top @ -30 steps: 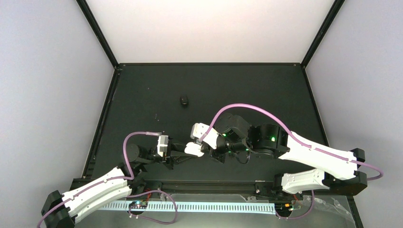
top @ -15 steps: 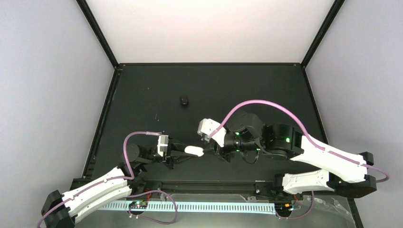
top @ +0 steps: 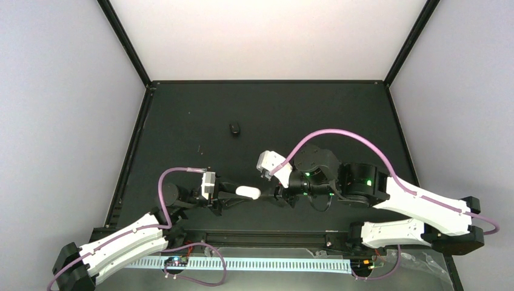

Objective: Insert the wireless bluetooth earbuds into the charging case
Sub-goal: Open the charging case.

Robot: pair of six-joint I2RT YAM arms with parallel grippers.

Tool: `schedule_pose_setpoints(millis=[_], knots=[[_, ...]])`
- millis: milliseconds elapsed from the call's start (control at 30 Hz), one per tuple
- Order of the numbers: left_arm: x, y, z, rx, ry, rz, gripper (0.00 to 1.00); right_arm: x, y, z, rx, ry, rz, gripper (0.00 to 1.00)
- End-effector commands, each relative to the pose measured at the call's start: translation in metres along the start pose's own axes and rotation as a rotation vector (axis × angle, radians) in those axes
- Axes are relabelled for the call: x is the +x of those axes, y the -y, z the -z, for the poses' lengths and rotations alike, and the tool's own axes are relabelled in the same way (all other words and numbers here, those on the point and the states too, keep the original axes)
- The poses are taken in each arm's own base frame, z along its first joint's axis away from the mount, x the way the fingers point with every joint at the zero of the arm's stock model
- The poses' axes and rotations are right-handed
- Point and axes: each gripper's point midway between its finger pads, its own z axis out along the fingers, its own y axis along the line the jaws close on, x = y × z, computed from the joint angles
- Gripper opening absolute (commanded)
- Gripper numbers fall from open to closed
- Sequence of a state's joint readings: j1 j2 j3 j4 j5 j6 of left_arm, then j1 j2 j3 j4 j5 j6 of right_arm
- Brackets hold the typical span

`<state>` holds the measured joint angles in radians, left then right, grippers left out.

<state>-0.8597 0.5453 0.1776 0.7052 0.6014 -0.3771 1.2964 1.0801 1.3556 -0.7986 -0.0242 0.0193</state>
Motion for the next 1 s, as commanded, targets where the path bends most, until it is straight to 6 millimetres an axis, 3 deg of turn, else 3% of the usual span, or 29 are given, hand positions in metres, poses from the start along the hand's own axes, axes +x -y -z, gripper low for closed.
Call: schedule_pose_setpoints(millis=[0,400,967], knots=[[-0.03,0.01,-0.006,0.034,0.062,-0.036,0.02,0.008,-0.008,-0.017,-0.039,-0.011,-0.021,0.6],[-0.031,0.023,-0.01,0.106,0.041,-0.038,0.02,0.01,0.02,-0.034,0.117,-0.017,-0.055,0.65],[-0.025,0.023,-0.009,0.096,0.027,-0.026,0.02,0.005,0.04,-0.022,0.223,0.02,-0.092,0.65]])
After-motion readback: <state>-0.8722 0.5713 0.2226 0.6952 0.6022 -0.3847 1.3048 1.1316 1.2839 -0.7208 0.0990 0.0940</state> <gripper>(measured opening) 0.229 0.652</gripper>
